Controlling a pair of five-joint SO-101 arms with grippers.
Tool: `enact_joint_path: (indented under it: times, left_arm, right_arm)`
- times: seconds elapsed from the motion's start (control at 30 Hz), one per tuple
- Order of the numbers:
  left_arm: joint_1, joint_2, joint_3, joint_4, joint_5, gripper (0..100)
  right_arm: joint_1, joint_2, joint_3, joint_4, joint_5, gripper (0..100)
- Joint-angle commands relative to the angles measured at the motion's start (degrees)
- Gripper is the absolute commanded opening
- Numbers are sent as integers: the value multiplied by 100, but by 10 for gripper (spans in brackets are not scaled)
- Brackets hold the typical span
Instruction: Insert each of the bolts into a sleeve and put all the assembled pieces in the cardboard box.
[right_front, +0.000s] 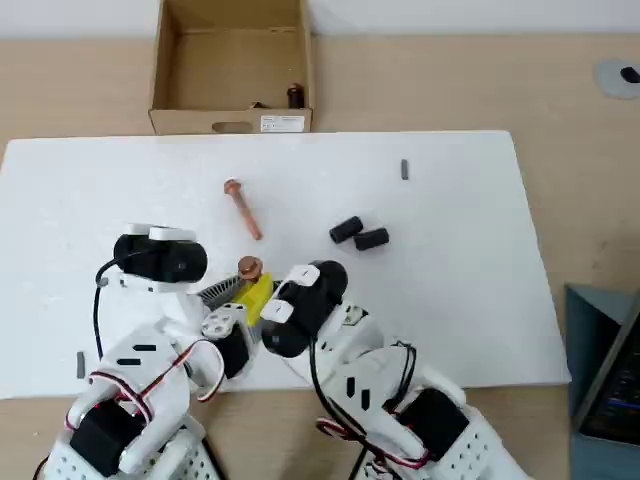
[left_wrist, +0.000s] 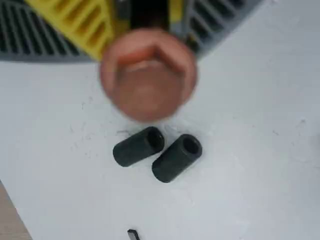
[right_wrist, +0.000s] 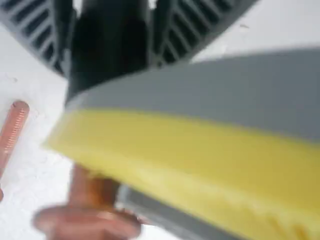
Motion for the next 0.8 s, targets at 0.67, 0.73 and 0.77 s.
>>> enact_joint_path:
  times: [0.67, 0.73, 0.77]
  left_arm:
    - [-1679, 13, -1090, 255, -79, 1]
    - [-2154, 4, -941, 255, -88, 2]
    - [-2374, 4, -862, 255, -220, 0]
  right_arm:
    - [101, -673, -365, -114, 18, 9]
    - [163, -673, -374, -114, 18, 9]
    - [277, -673, -374, -114, 18, 9]
